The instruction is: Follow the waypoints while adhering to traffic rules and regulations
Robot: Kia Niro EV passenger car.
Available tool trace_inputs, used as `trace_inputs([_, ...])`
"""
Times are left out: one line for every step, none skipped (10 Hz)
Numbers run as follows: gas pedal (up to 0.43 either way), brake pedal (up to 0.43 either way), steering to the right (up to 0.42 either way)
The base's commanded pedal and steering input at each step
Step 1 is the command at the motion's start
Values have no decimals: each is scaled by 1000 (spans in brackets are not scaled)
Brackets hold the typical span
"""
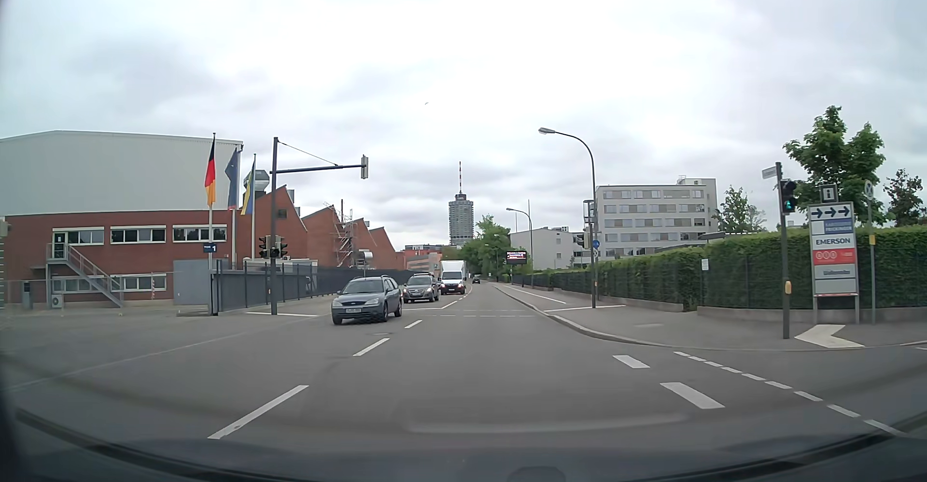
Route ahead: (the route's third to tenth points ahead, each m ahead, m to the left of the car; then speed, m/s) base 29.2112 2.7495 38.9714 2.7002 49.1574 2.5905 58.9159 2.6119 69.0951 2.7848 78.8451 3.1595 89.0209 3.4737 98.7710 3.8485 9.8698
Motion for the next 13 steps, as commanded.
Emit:
trace_inputs([539,0,3])
trace_inputs([539,0,3])
trace_inputs([539,0,3])
trace_inputs([539,0,3])
trace_inputs([520,0,3])
trace_inputs([488,0,3])
trace_inputs([480,0,3])
trace_inputs([461,0,3])
trace_inputs([449,0,1])
trace_inputs([429,0,-1])
trace_inputs([398,0,-3])
trace_inputs([378,0,-4])
trace_inputs([370,0,-4])
